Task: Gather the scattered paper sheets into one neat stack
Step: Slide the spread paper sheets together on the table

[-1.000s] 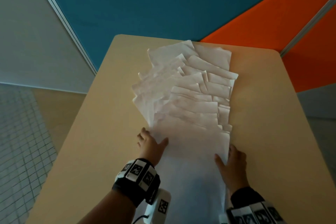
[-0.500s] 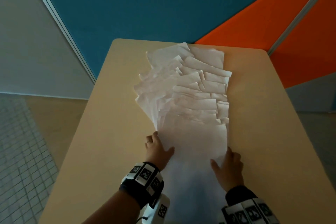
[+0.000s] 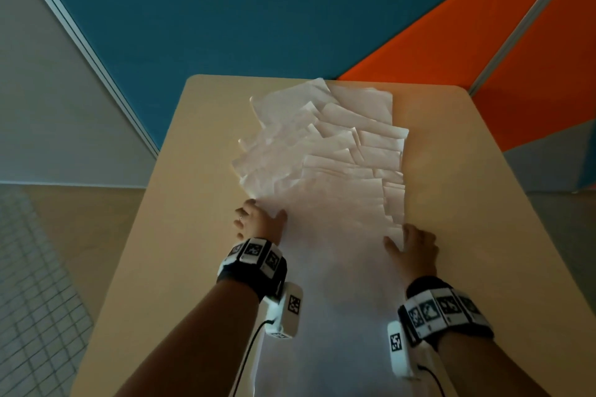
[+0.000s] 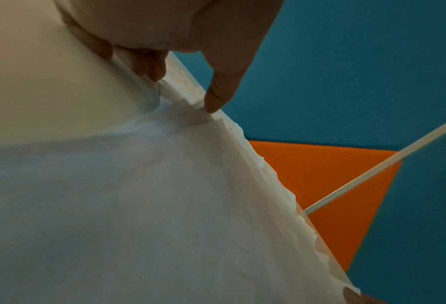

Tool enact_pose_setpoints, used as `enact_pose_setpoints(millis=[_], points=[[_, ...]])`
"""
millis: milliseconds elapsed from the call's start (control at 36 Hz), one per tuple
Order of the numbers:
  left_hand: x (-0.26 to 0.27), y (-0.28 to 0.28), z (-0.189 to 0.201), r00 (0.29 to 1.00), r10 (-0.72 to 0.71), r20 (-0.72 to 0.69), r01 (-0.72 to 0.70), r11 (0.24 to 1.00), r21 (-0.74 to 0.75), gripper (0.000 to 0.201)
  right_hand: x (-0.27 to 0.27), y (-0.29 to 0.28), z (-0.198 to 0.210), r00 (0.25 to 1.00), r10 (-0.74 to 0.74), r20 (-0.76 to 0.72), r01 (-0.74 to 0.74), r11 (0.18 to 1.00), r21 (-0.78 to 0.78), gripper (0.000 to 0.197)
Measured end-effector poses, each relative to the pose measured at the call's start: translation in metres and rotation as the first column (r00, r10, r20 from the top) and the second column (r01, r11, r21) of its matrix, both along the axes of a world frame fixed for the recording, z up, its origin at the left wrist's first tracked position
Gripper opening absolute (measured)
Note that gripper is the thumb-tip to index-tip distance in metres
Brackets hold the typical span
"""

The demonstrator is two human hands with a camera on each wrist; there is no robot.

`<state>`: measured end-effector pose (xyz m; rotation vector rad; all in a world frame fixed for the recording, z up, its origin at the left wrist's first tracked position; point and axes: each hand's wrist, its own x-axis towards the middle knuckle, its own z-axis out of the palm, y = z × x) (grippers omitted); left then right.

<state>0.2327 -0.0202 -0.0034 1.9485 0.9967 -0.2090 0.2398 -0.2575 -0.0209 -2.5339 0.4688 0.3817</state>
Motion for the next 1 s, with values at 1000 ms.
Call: enact_pose_setpoints(millis=[1000], points=[[0.052, 0.049, -0.002, 0.984, -0.174, 0.03, 0.167, 0.971, 0.171, 0.08, 0.11, -0.033, -0.005, 0.999, 0.04, -0.032, -0.033, 0.977, 0.212, 0.063]])
